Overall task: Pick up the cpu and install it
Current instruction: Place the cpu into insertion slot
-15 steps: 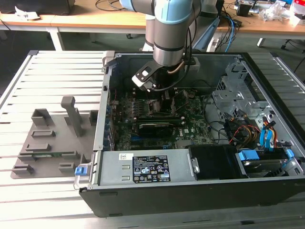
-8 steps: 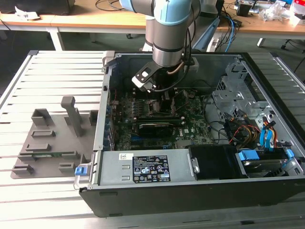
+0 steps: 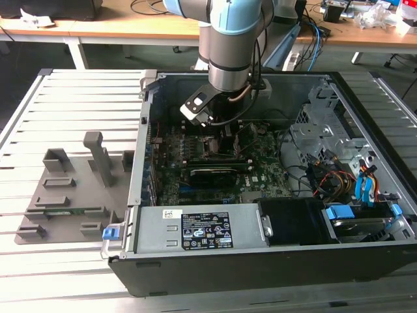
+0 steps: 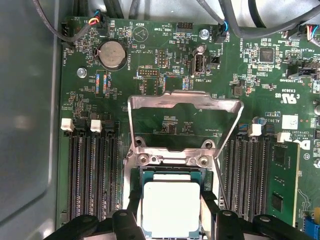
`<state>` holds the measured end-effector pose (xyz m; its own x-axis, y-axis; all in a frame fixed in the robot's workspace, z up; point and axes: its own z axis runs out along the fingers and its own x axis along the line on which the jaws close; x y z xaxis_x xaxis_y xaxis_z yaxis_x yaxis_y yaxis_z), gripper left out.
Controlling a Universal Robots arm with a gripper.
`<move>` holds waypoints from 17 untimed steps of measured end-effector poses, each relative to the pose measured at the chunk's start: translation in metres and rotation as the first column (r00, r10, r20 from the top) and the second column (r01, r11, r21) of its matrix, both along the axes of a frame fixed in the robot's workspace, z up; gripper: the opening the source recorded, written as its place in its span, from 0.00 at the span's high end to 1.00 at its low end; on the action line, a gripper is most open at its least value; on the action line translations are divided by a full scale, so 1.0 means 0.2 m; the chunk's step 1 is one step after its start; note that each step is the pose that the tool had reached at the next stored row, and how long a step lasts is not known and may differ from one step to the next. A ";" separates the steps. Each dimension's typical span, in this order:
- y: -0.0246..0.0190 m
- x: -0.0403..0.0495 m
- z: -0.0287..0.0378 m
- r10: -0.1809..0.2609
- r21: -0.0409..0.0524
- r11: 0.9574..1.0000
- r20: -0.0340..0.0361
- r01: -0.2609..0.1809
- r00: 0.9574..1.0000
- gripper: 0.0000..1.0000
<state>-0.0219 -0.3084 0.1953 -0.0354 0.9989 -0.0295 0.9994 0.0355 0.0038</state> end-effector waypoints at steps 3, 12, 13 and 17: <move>0.001 0.001 -0.002 0.000 0.001 1.000 0.001 0.000 1.000 0.38; 0.000 0.000 0.056 0.000 0.000 1.000 0.000 0.000 1.000 0.38; 0.000 0.000 0.073 0.000 0.000 1.000 0.000 0.000 1.000 0.38; 0.003 0.000 0.153 0.000 0.000 1.000 0.001 0.000 1.000 0.65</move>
<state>-0.0219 -0.3079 0.2260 -0.0354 0.9989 -0.0294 0.9994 0.0355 0.0045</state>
